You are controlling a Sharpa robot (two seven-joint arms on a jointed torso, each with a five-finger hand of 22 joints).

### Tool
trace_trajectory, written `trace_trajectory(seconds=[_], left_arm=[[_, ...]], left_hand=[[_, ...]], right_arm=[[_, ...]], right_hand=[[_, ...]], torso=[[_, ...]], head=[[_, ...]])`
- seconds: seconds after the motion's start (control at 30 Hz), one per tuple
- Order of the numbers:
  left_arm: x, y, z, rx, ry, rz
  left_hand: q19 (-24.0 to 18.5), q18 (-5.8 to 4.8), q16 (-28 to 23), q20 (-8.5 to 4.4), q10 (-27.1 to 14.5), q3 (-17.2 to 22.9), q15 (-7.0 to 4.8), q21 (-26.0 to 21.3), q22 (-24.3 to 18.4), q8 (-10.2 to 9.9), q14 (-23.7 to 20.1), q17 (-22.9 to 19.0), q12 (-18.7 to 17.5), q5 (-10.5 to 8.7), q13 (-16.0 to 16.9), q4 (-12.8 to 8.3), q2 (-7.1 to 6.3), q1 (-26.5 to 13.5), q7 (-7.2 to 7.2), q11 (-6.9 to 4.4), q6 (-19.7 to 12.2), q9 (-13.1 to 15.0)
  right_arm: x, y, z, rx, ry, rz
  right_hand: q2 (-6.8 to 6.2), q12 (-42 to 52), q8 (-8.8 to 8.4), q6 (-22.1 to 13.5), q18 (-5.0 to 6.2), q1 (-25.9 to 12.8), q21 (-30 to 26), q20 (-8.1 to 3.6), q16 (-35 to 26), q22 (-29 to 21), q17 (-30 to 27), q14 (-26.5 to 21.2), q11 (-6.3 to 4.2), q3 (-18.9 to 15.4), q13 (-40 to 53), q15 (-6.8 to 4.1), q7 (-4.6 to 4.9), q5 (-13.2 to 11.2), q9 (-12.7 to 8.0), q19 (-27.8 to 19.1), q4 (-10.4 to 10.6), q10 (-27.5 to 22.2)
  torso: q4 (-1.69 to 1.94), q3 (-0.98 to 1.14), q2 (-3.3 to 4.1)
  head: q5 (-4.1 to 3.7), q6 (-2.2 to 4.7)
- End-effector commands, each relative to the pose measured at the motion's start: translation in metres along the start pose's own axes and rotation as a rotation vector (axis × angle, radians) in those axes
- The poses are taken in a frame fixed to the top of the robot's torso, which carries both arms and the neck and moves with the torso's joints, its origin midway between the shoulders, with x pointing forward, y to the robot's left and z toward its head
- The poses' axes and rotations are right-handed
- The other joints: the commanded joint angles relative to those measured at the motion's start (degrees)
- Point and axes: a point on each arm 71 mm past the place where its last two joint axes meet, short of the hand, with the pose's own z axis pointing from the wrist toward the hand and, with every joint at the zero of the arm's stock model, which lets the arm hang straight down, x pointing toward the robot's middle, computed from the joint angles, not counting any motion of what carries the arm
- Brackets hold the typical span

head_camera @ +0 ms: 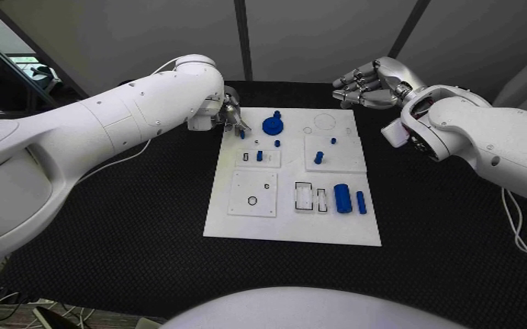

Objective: Assemble the parts on the task board

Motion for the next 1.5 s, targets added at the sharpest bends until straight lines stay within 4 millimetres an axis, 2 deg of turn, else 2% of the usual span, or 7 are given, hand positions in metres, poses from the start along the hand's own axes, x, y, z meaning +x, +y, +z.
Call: trace_trajectory(seconds=[0.03, 0.3, 0.53, 0.63, 0.83, 1.33, 1.5], left_arm=[[0.000, -0.002, 0.000, 0.017, 0.007, 0.012], [-0.001, -0.002, 0.000, 0.027, 0.000, 0.005], [-0.001, -0.002, 0.000, 0.036, -0.010, -0.008], [-0.001, -0.002, 0.000, 0.041, -0.011, -0.024], [-0.002, 0.002, -0.003, 0.059, -0.019, -0.068], [0.002, 0.015, -0.029, 0.121, -0.084, -0.223], [0.013, 0.017, -0.040, 0.133, -0.113, -0.252]], left_hand=[[0.23, 1.46, 0.46, -0.30, -0.01, 0.10, -0.53, 0.45, 0.16, 0.45, 3.87, 9.94, 0.08, -0.21, -0.07, -0.43, -0.02, 0.80, -0.35, -0.32, 0.12, 0.10], [0.53, 1.37, 0.90, -0.55, 0.32, 1.76, -0.82, 0.72, 0.68, 0.87, 4.04, 10.31, -0.10, -0.24, -0.30, -1.51, 1.03, 2.77, -0.73, -0.68, 0.25, 0.17], [0.65, 1.33, 1.15, -0.95, 0.23, 8.86, -1.08, 0.76, 1.09, 0.88, 4.10, 10.48, -1.26, -0.55, -1.22, -4.64, 2.48, 6.76, -0.78, -0.92, -0.86, 0.02], [0.70, 1.34, 1.22, -0.90, 0.59, 17.18, -0.94, 0.73, 1.40, 1.64, 4.09, 10.48, -1.94, -0.45, -1.88, -6.06, 0.57, 5.70, -0.33, -0.63, -1.19, 0.40], [0.89, 1.26, 1.34, -0.79, 1.31, 27.38, -0.84, 0.76, 1.96, 3.42, 4.12, 10.49, -1.73, -0.48, -1.98, -8.15, -2.98, 1.22, -0.44, -0.78, -1.73, 1.58], [1.78, 1.01, 1.94, -1.09, 3.14, 36.58, -1.29, 1.47, 3.34, 6.04, 4.43, 11.01, -0.62, 0.92, -0.97, -12.20, -5.87, -3.39, -0.97, -1.13, -1.77, 3.17], [2.25, 0.88, 2.45, -1.27, 3.76, 39.13, -1.49, 1.91, 3.98, 6.78, 4.68, 11.52, -0.52, 1.37, -0.90, -13.37, -6.82, -4.75, -1.18, -1.36, -1.54, 3.53]], right_arm=[[0.000, 0.002, 0.001, -0.009, 0.007, 0.000], [0.001, 0.002, 0.001, -0.009, 0.007, 0.000], [0.001, 0.002, 0.001, -0.009, 0.008, 0.000], [0.001, 0.002, 0.001, -0.009, 0.008, 0.000], [0.000, 0.001, 0.001, -0.008, 0.008, -0.001], [-0.002, -0.001, 0.000, -0.002, 0.005, -0.003], [-0.002, -0.001, -0.001, 0.000, 0.005, -0.003]], right_hand=[[0.43, -0.06, -0.11, 0.29, 0.31, -0.32, -0.10, 0.51, -0.21, -0.04, -0.04, -0.42, -0.05, 0.00, -0.05, -0.16, 0.21, 0.20, 0.02, 0.06, -0.16, -0.29], [0.55, -0.03, -0.09, 0.31, 0.32, -0.31, -0.16, 0.50, -0.19, -0.03, -0.07, -0.41, -0.06, 0.07, -0.04, -0.17, 0.21, 0.28, 0.02, 0.10, -0.17, -0.28], [0.55, -0.03, -0.09, 0.31, 0.32, -0.31, -0.16, 0.50, -0.19, -0.03, -0.07, -0.41, -0.06, 0.07, -0.04, -0.17, 0.21, 0.28, 0.02, 0.10, -0.17, -0.28], [0.55, -0.03, -0.09, 0.31, 0.32, -0.31, -0.16, 0.50, -0.19, -0.03, -0.07, -0.41, -0.06, 0.07, -0.04, -0.17, 0.21, 0.28, 0.02, 0.10, -0.17, -0.28], [0.55, -0.03, -0.09, 0.31, 0.32, -0.31, -0.16, 0.50, -0.19, -0.03, -0.07, -0.41, -0.06, 0.07, -0.04, -0.17, 0.21, 0.28, 0.02, 0.10, -0.17, -0.28], [0.55, -0.03, -0.09, 0.31, 0.32, -0.31, -0.16, 0.50, -0.19, -0.03, -0.07, -0.41, -0.06, 0.07, -0.04, -0.17, 0.21, 0.28, 0.02, 0.10, -0.17, -0.28], [0.55, -0.03, -0.09, 0.31, 0.32, -0.31, -0.16, 0.50, -0.19, -0.03, -0.07, -0.41, -0.06, 0.07, -0.04, -0.17, 0.21, 0.28, 0.02, 0.10, -0.17, -0.28]], torso=[[-0.02, -0.02, -0.02], [0.03, -0.01, -0.03], [0.00, 0.01, -0.03], [0.02, -0.01, -0.04], [0.07, 0.01, -0.07], [0.73, 0.18, -0.27], [0.74, 0.21, -0.22]], head=[[0.02, -0.03], [0.06, -0.12], [0.09, -0.17], [0.13, -0.17], [0.16, -0.19], [0.27, -0.42], [0.52, -0.48]])
